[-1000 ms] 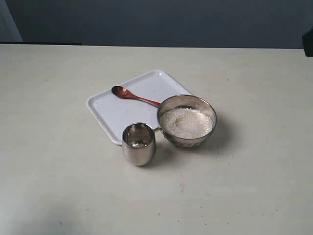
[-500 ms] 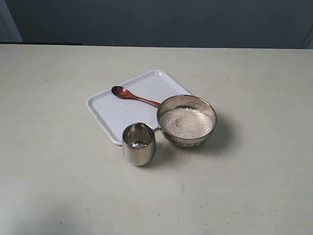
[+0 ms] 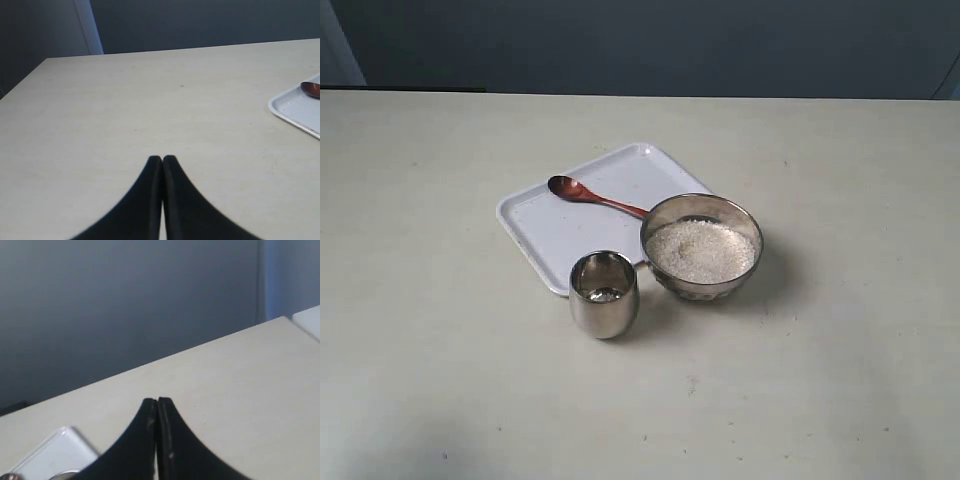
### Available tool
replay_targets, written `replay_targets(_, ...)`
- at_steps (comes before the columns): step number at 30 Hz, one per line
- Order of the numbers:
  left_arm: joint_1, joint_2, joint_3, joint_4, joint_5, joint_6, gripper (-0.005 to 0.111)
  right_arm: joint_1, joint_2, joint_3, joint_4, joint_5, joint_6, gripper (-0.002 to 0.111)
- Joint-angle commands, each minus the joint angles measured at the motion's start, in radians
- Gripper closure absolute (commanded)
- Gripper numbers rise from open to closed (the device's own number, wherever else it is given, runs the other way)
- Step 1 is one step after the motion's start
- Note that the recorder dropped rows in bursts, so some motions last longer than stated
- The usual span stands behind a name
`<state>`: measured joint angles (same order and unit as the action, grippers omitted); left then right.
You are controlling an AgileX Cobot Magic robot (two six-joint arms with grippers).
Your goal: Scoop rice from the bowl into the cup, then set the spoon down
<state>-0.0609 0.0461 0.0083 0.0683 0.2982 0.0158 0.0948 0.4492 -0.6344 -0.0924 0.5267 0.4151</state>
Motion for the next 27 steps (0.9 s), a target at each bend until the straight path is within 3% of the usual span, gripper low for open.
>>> replay_targets(1,-0.002,0.001,-0.008,0.001,-0.009,-0.006,0.106,-0.151,-0.145,0.062,0.081,-0.022,-0.172,0.109)
replay_targets(4,-0.002,0.001,-0.008,0.001,-0.009,-0.006,0.106,-0.271,-0.268,0.146,0.187,-0.022,-0.348,0.109)
replay_targets(6,-0.002,0.001,-0.008,0.001,-0.011,-0.006,0.106,-0.293,-0.336,0.221,0.199,-0.027,-0.371,0.109)
replay_targets(17,-0.002,0.001,-0.008,0.001,-0.011,-0.006,0.106,-0.293,-0.449,0.613,0.234,-0.217,-0.403,0.109)
replay_targets(27,-0.002,0.001,-0.008,0.001,-0.011,-0.006,0.106,-0.293,-0.449,0.634,0.237,-0.217,-0.403,0.109)
